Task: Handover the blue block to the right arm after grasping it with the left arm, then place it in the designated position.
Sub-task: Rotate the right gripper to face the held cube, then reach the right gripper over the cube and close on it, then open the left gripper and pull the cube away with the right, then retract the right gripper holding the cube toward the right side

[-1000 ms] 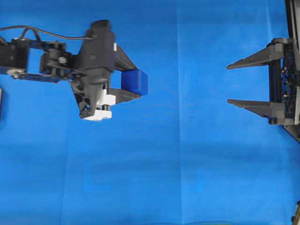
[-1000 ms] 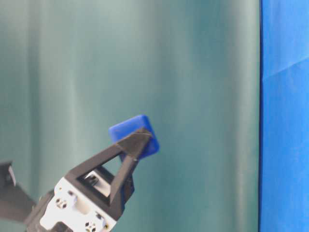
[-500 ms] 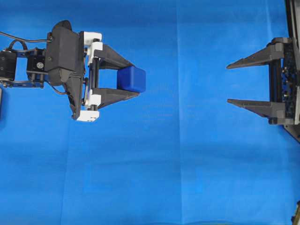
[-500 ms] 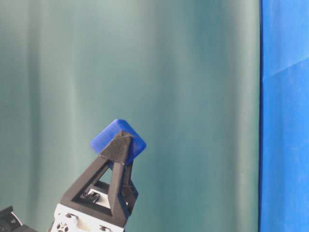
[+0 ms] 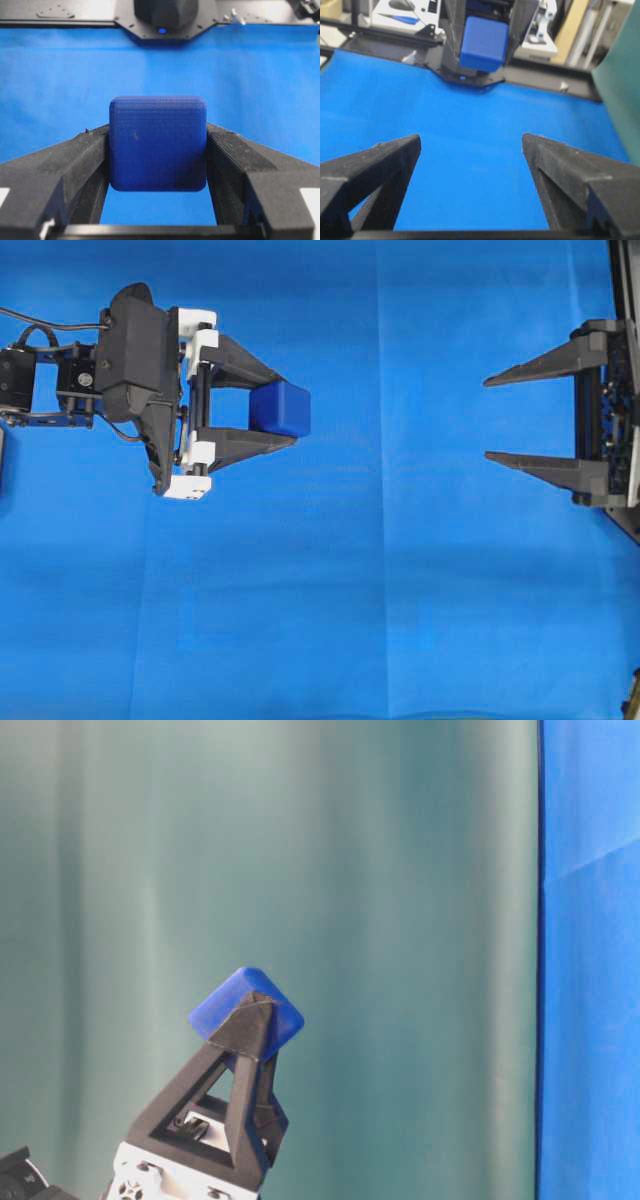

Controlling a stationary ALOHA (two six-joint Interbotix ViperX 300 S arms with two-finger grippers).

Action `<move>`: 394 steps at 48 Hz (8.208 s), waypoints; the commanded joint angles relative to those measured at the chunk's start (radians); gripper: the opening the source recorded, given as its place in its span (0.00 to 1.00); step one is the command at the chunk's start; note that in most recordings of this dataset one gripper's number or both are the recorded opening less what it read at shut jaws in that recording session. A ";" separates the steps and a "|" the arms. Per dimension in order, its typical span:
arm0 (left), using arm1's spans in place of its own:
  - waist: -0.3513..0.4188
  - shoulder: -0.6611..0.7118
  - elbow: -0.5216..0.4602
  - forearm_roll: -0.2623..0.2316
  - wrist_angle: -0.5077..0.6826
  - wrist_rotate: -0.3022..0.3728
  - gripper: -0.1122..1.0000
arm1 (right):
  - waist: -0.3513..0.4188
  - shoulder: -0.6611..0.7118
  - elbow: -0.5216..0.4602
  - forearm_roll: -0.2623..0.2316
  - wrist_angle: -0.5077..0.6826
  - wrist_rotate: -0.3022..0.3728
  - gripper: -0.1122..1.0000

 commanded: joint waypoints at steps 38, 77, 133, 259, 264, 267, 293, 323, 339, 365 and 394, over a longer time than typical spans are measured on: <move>-0.002 -0.025 -0.008 -0.003 -0.015 -0.011 0.54 | -0.014 -0.011 -0.121 -0.311 0.241 -0.594 0.94; -0.006 -0.031 -0.005 -0.003 -0.015 -0.014 0.54 | -0.012 -0.002 -0.120 -0.560 0.247 -0.609 0.94; -0.005 -0.034 -0.005 -0.003 -0.015 -0.012 0.54 | -0.014 -0.002 -0.123 -0.560 0.249 -0.606 0.93; -0.021 -0.040 -0.002 -0.003 -0.012 -0.017 0.54 | -0.032 0.704 -0.676 -0.718 0.199 -0.604 0.48; -0.023 -0.040 0.000 -0.003 -0.012 -0.017 0.54 | -0.032 0.704 -0.678 -0.716 0.193 -0.604 0.48; -0.023 -0.040 -0.002 -0.003 -0.012 -0.017 0.54 | -0.032 0.704 -0.678 -0.715 0.193 -0.603 0.48; -0.028 -0.040 -0.005 -0.003 -0.017 -0.017 0.55 | -0.032 0.704 -0.680 -0.712 0.193 -0.566 0.48; -0.023 -0.044 0.002 -0.005 -0.029 -0.020 0.94 | -0.032 0.686 -0.658 -0.712 0.196 -0.565 0.48; -0.023 -0.084 0.046 -0.005 -0.029 -0.020 0.94 | -0.028 0.537 -0.523 -0.712 0.199 -0.565 0.48; -0.020 -0.156 0.101 -0.005 -0.031 -0.020 0.94 | -0.002 0.379 -0.416 -0.712 0.272 -0.565 0.48; -0.020 -0.158 0.100 -0.005 -0.031 -0.018 0.94 | 0.006 0.364 -0.414 -0.500 0.267 -0.141 0.48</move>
